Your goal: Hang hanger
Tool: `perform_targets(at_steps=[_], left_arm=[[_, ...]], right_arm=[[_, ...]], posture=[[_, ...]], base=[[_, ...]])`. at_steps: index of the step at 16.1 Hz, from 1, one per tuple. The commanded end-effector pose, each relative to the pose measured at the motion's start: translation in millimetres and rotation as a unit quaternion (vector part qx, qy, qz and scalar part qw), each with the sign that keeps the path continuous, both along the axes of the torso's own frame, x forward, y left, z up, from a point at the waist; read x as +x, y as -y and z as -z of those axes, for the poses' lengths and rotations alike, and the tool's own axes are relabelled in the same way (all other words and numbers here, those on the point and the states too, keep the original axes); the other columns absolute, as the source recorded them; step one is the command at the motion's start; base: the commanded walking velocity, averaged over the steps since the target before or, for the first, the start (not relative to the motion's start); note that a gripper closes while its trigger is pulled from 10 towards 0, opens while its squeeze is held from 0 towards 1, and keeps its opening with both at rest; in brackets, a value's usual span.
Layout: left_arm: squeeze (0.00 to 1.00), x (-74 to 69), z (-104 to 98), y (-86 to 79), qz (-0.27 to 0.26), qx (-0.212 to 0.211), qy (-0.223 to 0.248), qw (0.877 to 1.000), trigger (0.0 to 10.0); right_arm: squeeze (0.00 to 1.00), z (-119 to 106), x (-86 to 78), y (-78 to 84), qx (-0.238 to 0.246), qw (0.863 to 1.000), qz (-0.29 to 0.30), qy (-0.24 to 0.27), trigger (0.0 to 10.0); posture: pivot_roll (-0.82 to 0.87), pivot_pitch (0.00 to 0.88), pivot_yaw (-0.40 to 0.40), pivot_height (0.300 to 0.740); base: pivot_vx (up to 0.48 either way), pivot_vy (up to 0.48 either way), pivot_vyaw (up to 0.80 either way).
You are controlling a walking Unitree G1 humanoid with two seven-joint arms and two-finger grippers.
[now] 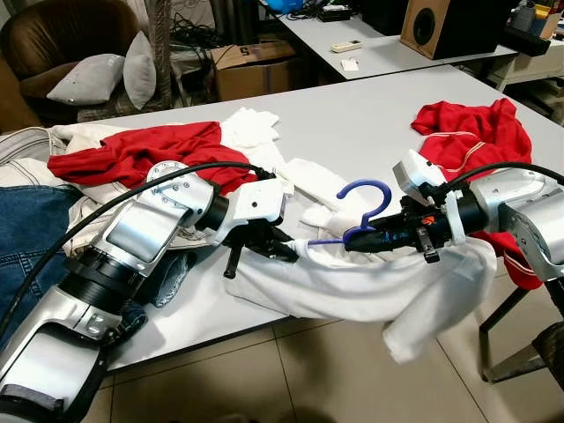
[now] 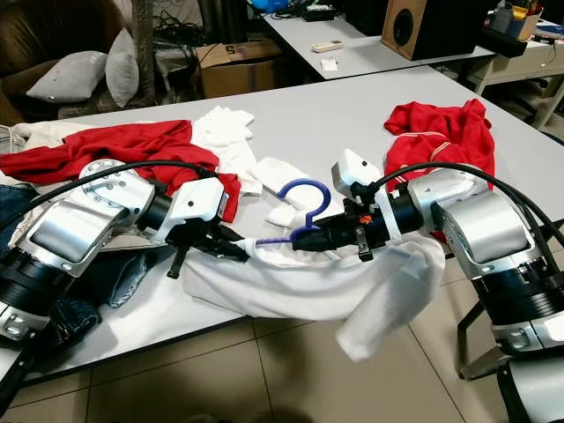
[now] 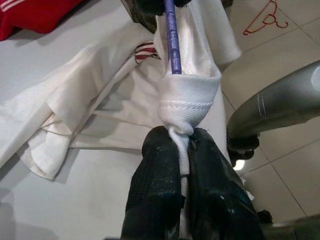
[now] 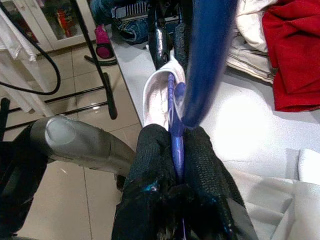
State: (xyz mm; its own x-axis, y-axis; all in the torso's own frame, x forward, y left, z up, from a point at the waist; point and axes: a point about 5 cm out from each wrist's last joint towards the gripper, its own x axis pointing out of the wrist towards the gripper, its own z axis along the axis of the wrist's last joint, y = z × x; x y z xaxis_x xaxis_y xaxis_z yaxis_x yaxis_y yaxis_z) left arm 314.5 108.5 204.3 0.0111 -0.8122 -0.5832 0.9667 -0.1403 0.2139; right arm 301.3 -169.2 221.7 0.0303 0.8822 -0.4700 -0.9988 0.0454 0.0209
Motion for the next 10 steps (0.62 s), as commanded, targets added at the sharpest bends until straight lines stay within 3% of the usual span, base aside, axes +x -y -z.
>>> perform_targets(at_steps=[1,2,3,6,7,9,10], left_arm=[[0.00,3.8,-12,-1.1,-0.006,-0.015,0.022,1.000,10.0],[0.29,3.6,-14,-0.7,-0.007,-0.028,0.013,0.999,10.0],[1.00,3.1,-18,0.1,-0.007,-0.045,0.006,0.999,10.0],[1.00,4.0,-28,0.2,-0.004,-0.084,0.024,0.996,10.0],[0.00,1.6,-34,-2.9,0.003,-0.107,0.018,0.994,10.0],[0.00,-2.2,-40,-6.3,0.006,-0.132,0.007,0.991,10.0],[0.00,-7.1,-47,-7.7,0.011,-0.168,-0.005,0.986,10.0]], right_arm=[[0.00,-7,3.1,4.2,0.002,1.000,0.012,0.010,0.0],[0.00,-7,3.0,2.8,0.004,1.000,0.011,0.009,0.0],[0.00,-7,3.2,1.5,0.005,1.000,0.014,0.007,0.0],[0.00,-10,2.4,0.4,0.021,1.000,0.016,0.001,0.0],[0.00,-11,2.3,-2.1,0.028,0.999,0.018,-0.004,0.0],[0.00,-10,2.0,-3.2,0.031,0.999,0.022,-0.010,0.0],[0.00,-8,-0.9,-2.3,0.036,0.999,0.028,-0.011,0.0]], posture=[[-0.04,0.000,0.052,0.740],[-0.04,0.000,0.053,0.740],[-0.04,0.000,0.053,0.740],[-0.04,0.000,0.049,0.740],[-0.02,0.000,0.038,0.740],[-0.02,0.000,0.039,0.740],[-0.02,0.000,0.043,0.740]], base=[[0.000,0.000,0.00],[0.000,0.000,0.00],[0.000,0.000,0.00],[0.000,0.000,0.00],[0.000,0.000,0.00],[0.000,0.000,0.00],[0.000,0.000,0.00]])
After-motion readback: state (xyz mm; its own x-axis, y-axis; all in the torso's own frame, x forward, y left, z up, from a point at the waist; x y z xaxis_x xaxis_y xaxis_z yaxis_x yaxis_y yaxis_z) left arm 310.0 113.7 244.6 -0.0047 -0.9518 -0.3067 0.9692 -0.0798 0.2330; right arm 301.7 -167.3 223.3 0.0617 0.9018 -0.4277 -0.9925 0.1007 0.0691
